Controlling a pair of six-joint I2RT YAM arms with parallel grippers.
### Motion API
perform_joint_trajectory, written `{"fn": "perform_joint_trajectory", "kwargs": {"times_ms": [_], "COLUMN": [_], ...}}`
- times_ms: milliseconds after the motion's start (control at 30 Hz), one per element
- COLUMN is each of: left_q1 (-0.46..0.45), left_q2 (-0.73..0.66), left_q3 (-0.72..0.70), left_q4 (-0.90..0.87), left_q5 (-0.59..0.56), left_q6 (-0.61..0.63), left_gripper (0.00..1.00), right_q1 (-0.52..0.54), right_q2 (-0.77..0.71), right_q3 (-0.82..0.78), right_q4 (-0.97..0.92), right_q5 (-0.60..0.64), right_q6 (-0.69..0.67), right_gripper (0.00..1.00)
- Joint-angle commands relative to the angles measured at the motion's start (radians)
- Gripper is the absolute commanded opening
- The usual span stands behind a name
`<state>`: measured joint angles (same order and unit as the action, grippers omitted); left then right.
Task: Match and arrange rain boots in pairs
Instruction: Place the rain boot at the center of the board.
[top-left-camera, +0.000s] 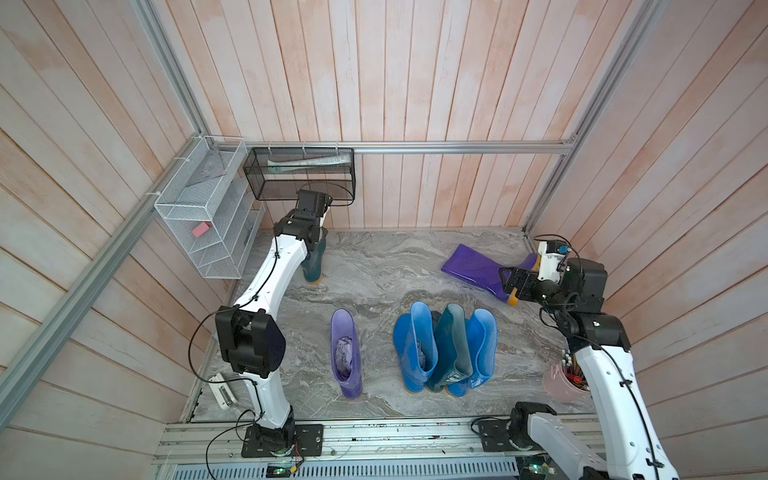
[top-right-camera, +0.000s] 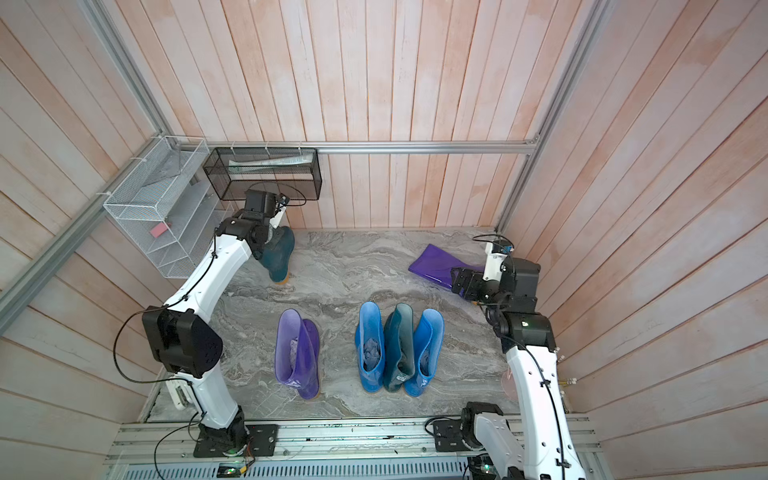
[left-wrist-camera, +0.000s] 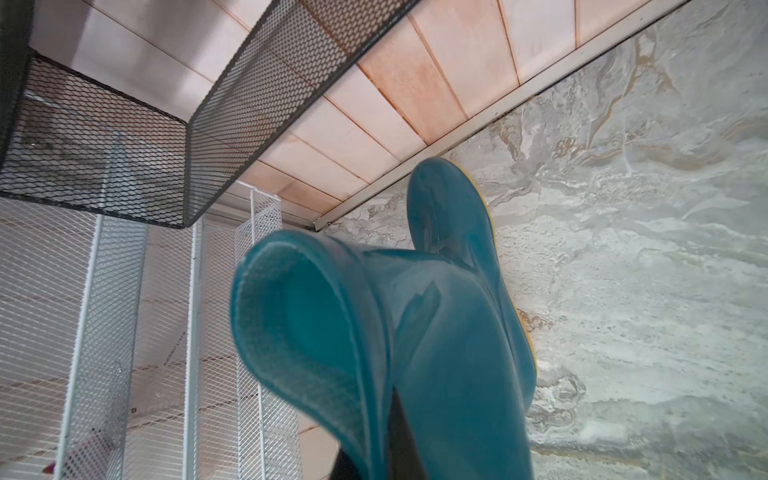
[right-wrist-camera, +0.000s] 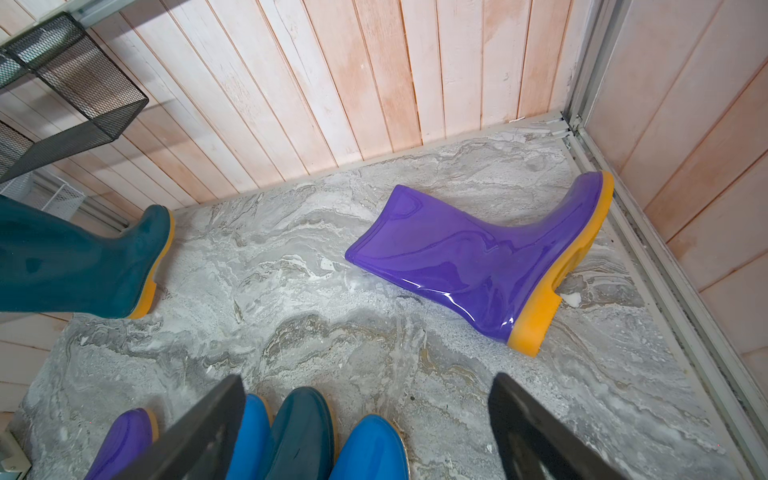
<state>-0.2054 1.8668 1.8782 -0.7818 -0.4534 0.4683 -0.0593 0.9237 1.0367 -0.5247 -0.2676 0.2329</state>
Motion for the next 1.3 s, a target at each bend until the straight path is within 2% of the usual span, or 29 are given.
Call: {"fn": "perform_joint_trajectory", "kwargs": {"times_ms": [0,267,333,433,467,767,833,1033,1167,1267], "left_q1": [0.004,0.005,0.004,0.005,0.005,-0.022,-0.038,-0.071,-0.074,-0.105], "left_q2": [0.004,0.012,0.012,0.013,0.012,-0.072,-0.107,-0.23,-0.328,-0.411], "left_q3": [0.009,-0.015,-0.013,-0.011,-0.008,0.033,0.035,0.039,0.001,-0.089], "left_q4": [0.083,0.08,0.08,0.081,0.08,0.043,0.038,0.003,-0.015,0.019], "left_q5": [-0.024,-0.016,-0.017,-0.023,-0.023,0.003,0.009,0.112,0.279,0.341], "left_q6": [0.01,0.007,0.005,0.005,0.003,-0.064,-0.087,-0.239,-0.429,-0.53], "left_gripper": [0.0,0.0,0.1,0.32,0.36,0.47,0.53,0.56,0.56,0.56], "right_q1": [0.006,0.006,0.006,0.006,0.007,0.007,0.016,0.149,0.307,0.455], "right_q2": [-0.007,-0.002,-0.002,0.0,-0.001,0.007,0.007,0.006,-0.011,-0.018], "right_q3": [0.009,0.0,-0.001,-0.006,-0.007,0.01,0.031,0.164,0.231,0.27], "right_q4": [-0.011,-0.006,-0.003,0.0,0.002,-0.011,-0.03,-0.158,-0.244,-0.304], "right_q5": [-0.01,-0.014,-0.016,-0.02,-0.021,-0.07,-0.081,-0.022,0.062,0.147], "right_q6": [-0.001,0.004,0.005,0.006,0.008,0.008,0.009,0.024,0.098,0.16], "right_gripper": [0.93,0.93,0.93,0.93,0.93,0.93,0.93,0.91,0.87,0.83]}}
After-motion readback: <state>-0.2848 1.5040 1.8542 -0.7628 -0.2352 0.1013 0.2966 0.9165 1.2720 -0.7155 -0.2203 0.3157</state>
